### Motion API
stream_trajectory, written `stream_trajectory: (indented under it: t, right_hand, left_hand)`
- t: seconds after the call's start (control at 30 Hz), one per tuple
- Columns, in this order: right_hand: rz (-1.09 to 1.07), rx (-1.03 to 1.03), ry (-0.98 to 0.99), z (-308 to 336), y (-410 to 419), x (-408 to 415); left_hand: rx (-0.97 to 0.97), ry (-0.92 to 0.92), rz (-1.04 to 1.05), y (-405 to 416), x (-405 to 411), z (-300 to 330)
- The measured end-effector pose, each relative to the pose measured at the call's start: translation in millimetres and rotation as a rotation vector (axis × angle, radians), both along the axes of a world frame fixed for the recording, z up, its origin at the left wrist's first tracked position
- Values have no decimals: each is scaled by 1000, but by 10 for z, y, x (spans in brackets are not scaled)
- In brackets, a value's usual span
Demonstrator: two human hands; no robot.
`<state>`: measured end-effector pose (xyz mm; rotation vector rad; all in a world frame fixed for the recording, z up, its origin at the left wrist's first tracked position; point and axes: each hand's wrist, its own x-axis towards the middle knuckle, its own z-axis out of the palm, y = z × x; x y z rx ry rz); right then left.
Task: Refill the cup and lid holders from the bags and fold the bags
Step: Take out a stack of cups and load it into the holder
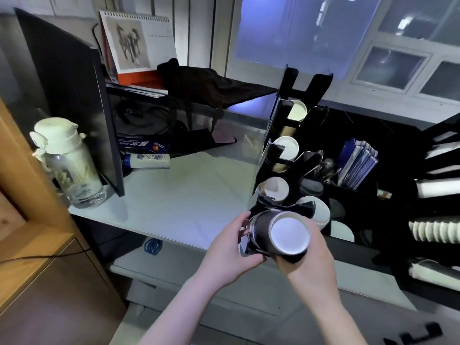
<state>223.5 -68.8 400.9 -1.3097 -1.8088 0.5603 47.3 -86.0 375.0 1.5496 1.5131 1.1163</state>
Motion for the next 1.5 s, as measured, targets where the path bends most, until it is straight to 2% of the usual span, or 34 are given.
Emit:
stream_trajectory:
  t: [0.17,0.33,0.47,0.6,0.73,0.9,1.0,1.1,1.3,1.5]
  right_hand:
    - [60,-124,-58,14,-7,33]
    - [105,-28,80,110,-94,14]
    - [108,-13,-31,85,-28,-51]
    - [97,-33,-18,55,2,-80]
    - [86,-43,13,76,-47,-92]
    - [-9,-53,170,84,-228,60]
    - [-63,-65,281,124,-369,248]
    - [-103,-75,362,202,-523,521]
    - [-214,-38,362,360,-771,1285]
    - [-265,40,343,574,-966,2395]
  left_hand:
    - [-4,7,0,16,-19,-37]
    - [-27,0,-3,30,-30,-71]
    - [-49,36,-27,32,-23,-47]
    - [-33,80,-67,-2,-17,34]
    - [67,115,-59,-120,-21,135]
    - [339,259,-120,-289,31,306]
    - [437,330,-234,-268,199,439]
    - [452,379,-342,-233,464,543]
    - [502,467,-503,-232,1153,681]
    - [596,524,-627,-217,2281,865]
